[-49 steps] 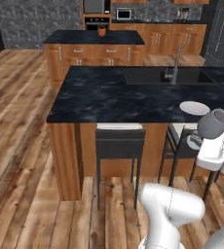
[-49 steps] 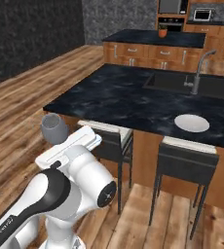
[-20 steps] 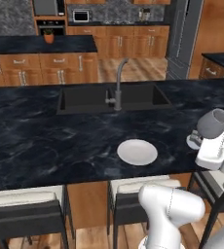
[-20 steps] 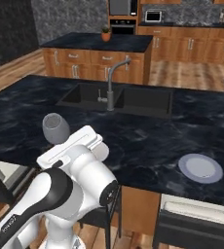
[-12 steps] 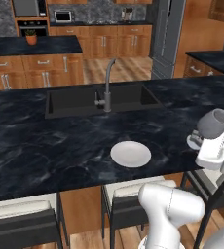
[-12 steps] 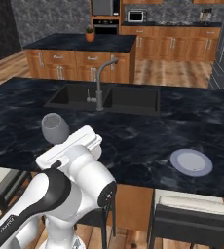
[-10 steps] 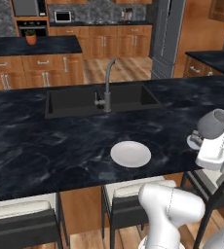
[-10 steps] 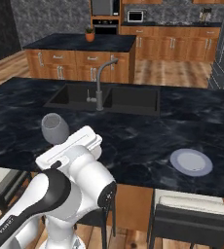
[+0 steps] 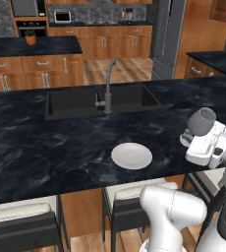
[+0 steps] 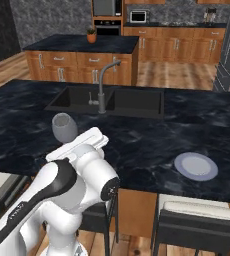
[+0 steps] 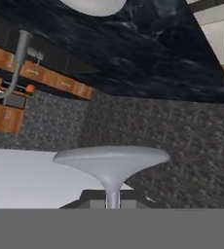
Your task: Retrieve the wine glasses from the counter and place one next to each plate.
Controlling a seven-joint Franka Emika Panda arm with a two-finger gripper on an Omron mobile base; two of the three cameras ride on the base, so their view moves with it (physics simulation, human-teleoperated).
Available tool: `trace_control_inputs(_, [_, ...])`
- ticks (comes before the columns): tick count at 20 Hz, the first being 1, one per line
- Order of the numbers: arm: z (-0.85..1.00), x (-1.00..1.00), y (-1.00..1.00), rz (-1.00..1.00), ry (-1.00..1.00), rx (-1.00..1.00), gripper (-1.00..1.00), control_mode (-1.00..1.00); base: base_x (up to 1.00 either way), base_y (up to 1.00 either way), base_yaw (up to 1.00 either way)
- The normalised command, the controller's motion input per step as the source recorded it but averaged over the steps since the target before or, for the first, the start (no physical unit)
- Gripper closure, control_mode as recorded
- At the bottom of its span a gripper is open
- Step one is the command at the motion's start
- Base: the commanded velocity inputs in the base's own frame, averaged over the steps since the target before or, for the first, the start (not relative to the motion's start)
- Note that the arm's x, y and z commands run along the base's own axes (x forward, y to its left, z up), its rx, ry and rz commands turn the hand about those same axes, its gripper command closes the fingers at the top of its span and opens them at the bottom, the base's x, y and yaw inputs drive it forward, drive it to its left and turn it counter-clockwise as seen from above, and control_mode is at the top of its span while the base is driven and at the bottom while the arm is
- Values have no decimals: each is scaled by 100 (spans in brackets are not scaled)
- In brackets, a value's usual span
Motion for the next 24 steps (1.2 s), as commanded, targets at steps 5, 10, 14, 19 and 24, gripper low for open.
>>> trace_control_inputs(5, [-52,83,-5,0,8,-3,100,-100,0,0,0])
trace_control_inputs(10, [-29,79,-49,0,22,0,100,-100,0,0,0])
trace_control_inputs(14, [-19,65,-50,0,17,0,100,-100,0,0,0])
trace_control_inputs(19, [-41,49,-39,0,3,0,100,-100,0,0,0])
trace_control_inputs(24, [-42,54,-12,0,2,0,100,-100,0,0,0])
